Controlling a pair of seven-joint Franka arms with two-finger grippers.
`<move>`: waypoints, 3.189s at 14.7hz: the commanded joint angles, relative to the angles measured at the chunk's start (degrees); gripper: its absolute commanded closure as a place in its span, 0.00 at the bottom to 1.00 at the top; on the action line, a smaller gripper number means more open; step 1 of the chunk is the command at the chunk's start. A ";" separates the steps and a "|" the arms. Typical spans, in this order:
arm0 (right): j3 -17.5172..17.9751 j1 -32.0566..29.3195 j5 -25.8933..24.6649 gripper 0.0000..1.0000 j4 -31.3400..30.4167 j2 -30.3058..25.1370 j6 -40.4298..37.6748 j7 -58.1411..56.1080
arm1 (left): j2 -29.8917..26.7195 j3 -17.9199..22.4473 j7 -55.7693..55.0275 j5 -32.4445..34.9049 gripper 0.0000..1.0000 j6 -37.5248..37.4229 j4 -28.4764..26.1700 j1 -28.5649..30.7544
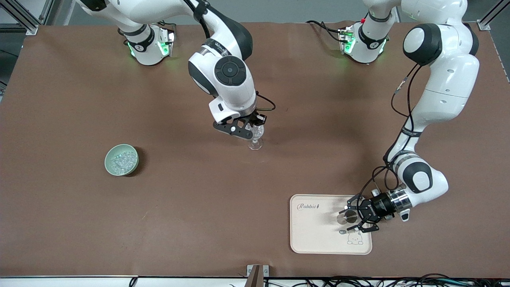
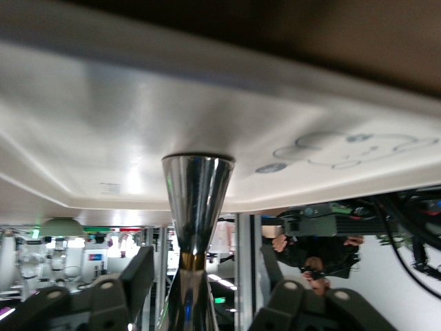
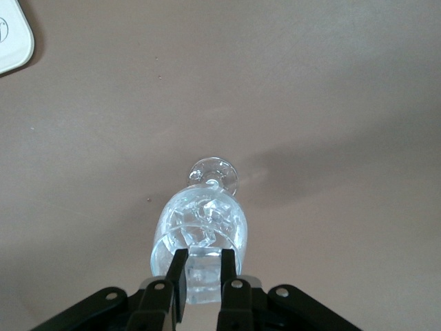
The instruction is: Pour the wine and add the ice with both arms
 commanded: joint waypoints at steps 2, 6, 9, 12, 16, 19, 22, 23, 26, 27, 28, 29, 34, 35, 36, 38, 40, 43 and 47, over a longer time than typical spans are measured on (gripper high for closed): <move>0.40 0.04 -1.39 0.95 0.86 0.58 0.15 1.44 | -4.10 0.62 0.23 15.83 0.00 -12.35 -0.75 6.16; 0.49 0.30 -1.39 0.81 0.86 1.11 0.15 1.44 | -9.10 0.36 0.85 33.50 0.00 -23.26 -0.48 10.13; 0.49 0.47 -1.30 0.77 0.86 1.20 0.06 1.44 | -17.88 -1.04 1.20 49.06 0.00 -29.78 -0.31 9.62; 0.49 0.47 -1.30 0.49 0.86 1.20 -0.03 1.44 | -26.24 -5.43 2.60 63.39 0.00 -35.57 -0.31 8.03; 0.49 0.47 -1.30 0.27 0.95 1.11 -0.12 1.35 | -35.46 -8.70 14.88 69.76 0.00 -37.53 -0.31 8.20; 0.40 -0.66 -1.38 0.01 3.31 -0.03 -1.43 1.09 | -40.83 -8.61 29.28 73.52 0.00 -37.53 -0.40 8.29; 1.36 -5.92 -6.81 0.00 4.21 -5.46 -5.12 0.65 | -44.79 -9.83 35.45 80.74 0.00 -37.53 -0.40 7.76; 2.15 -7.33 -8.40 0.00 4.12 -7.57 -6.00 0.56 | -46.45 -9.75 38.87 80.40 0.00 -37.53 -0.66 7.77; 1.98 -11.99 -14.63 0.00 4.03 -12.23 -12.31 0.47 | -54.88 0.55 44.00 78.74 0.00 -37.61 -7.31 -1.32; 1.98 -13.75 -16.05 0.00 4.03 -13.64 -14.51 0.21 | -57.35 5.84 44.35 75.94 0.00 -37.70 -9.51 -5.46; 2.07 -15.68 -16.32 0.00 3.94 -15.31 -16.01 -1.27 | -59.81 8.94 44.70 74.00 0.00 -38.05 -12.15 -7.94; 2.07 -18.22 -16.07 0.00 3.77 -16.98 -16.55 -4.59 | -62.27 10.27 45.32 73.54 0.00 -38.23 -14.96 -9.71; 0.94 -30.97 -9.32 0.00 3.76 -22.09 -19.44 -25.58 | -69.84 12.66 45.50 71.78 0.00 -38.14 -23.94 -14.47; -1.68 -31.16 -8.34 0.00 3.94 -22.35 -20.85 -30.94 | -70.37 12.66 45.50 71.69 0.00 -38.23 -24.73 -14.30; -5.10 -30.73 -7.11 0.00 4.03 -23.23 -21.73 -35.43 | -70.55 12.66 45.58 71.52 0.00 -38.32 -25.00 -13.77; -12.83 -29.07 -3.60 0.00 4.03 -24.90 -23.31 -43.34 | -71.17 11.96 45.58 69.25 0.00 -39.11 -25.88 -10.79; -19.96 -27.31 -1.92 0.00 3.59 -26.30 -24.28 -52.75 | -71.26 12.13 45.50 68.18 0.00 -40.24 -25.80 -10.17; -23.76 -27.47 0.54 0.00 1.84 -28.15 -24.82 -59.63 | -71.70 12.13 44.36 68.53 0.00 -40.43 -25.62 -10.34; -26.49 -25.72 1.69 0.00 -0.79 -29.90 -24.29 -63.60 | -69.68 11.70 44.18 69.58 0.00 -40.34 -23.95 -10.87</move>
